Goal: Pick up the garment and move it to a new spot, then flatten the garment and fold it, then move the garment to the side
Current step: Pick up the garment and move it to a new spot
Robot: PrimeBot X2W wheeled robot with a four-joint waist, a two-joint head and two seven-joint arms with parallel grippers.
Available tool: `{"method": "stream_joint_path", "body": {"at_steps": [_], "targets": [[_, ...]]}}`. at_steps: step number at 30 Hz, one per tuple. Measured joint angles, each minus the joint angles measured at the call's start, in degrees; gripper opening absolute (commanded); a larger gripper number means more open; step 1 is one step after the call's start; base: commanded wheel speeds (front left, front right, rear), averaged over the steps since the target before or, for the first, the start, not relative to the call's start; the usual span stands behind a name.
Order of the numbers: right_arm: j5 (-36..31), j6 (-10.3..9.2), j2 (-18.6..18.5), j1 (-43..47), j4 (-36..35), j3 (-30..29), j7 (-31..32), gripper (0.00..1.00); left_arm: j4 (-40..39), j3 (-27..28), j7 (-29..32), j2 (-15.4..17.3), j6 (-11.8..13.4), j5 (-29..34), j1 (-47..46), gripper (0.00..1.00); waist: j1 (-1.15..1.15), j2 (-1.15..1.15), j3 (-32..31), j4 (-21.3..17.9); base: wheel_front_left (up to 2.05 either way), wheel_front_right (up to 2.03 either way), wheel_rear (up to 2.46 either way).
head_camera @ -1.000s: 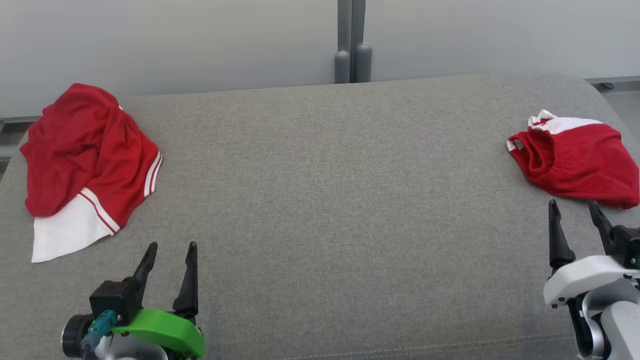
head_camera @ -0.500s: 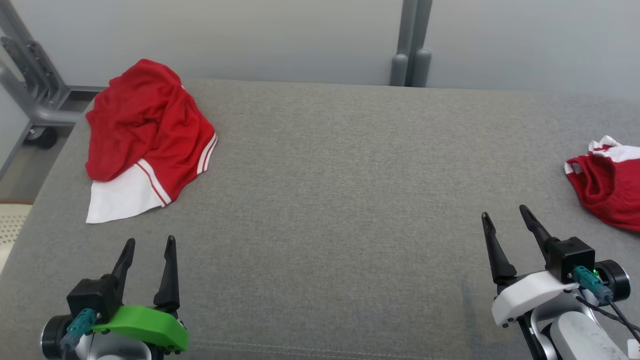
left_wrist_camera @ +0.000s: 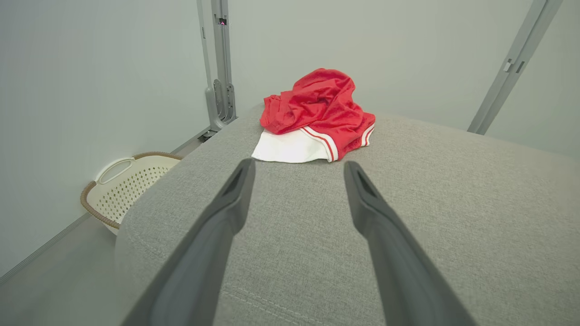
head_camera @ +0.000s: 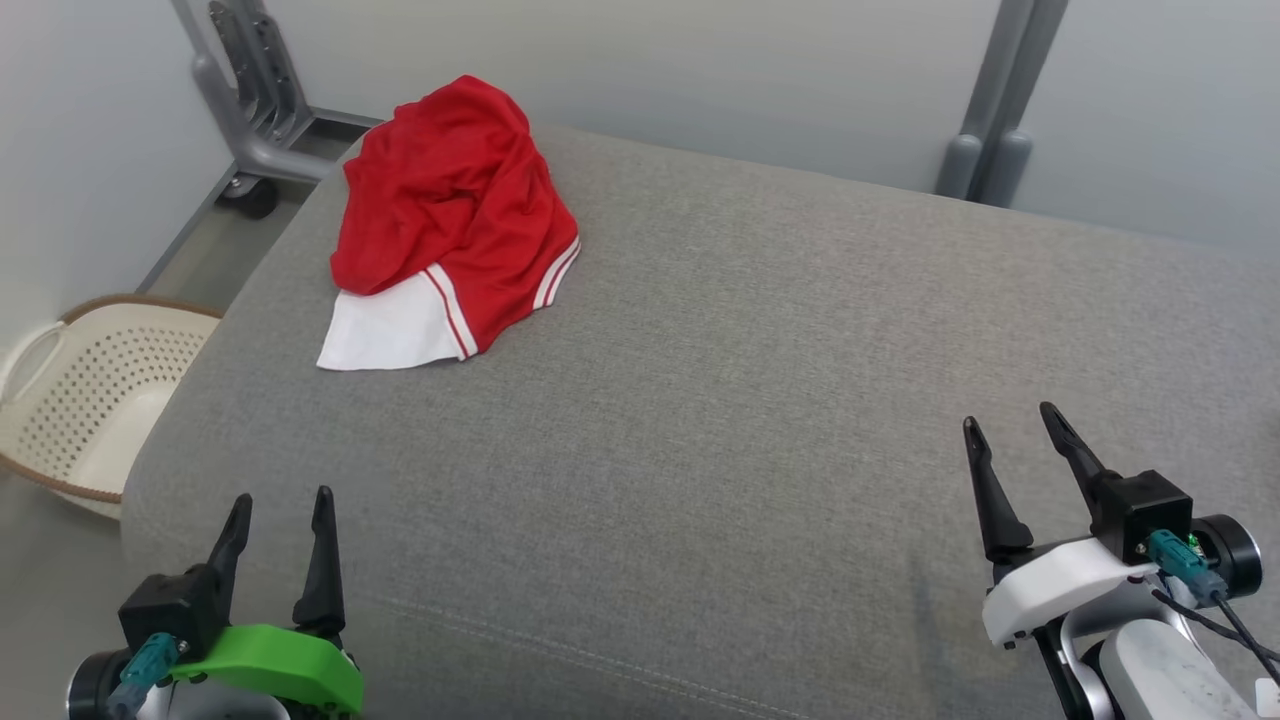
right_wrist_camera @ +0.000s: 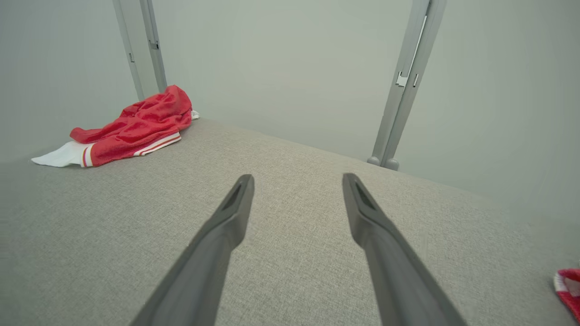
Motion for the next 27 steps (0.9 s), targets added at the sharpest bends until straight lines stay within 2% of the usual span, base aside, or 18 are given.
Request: {"method": "stream_joint_path", "body": {"at_steps": [8,13,18,22,25,27], "targets": [[-2.0,0.0,-0.7,-0.6,-2.1,0.3,0.0,1.0,-1.5,1.1,0.0,0.1,-0.1,-1.4,-0.2,1.0,0.0,0.0,3.3,2.1,0.0,0.0,0.0],[-3.0,0.01,-2.5,-3.0,-4.1,0.2,0.0,1.0,-2.7,0.7,1.4,-0.2,-2.4,-3.9,-3.4,1.0,0.0,0.0,6.0,2.2,0.0,0.0,0.0],[-5.8,0.76,-6.1,-7.3,-7.3,0.2,1.2,1.0,-1.1,-0.4,12.8,-0.2,-6.0,-10.7,-12.6,1.0,0.0,0.0,9.7,2.3,0.0,0.0,0.0],[-7.6,2.2,-8.8,-11.0,-10.2,0.5,2.7,1.0,3.2,0.5,23.5,1.8,-6.3,-14.8,-20.6,1.0,0.0,0.0,12.8,2.1,0.0,0.0,0.0],[-8.6,3.24,-10.4,-13.5,-12.1,0.6,4.0,1.0,5.9,2.2,30.3,1.8,-5.9,-18.9,-26.7,1.0,0.0,0.0,15.1,1.8,0.0,0.0,0.0],[-8.9,3.75,-11.1,-14.9,-13.3,0.5,4.9,1.0,7.2,3.9,33.7,1.1,-4.6,-21.9,-30.6,1.0,0.0,0.0,16.7,1.5,0.0,0.0,0.0]]}}
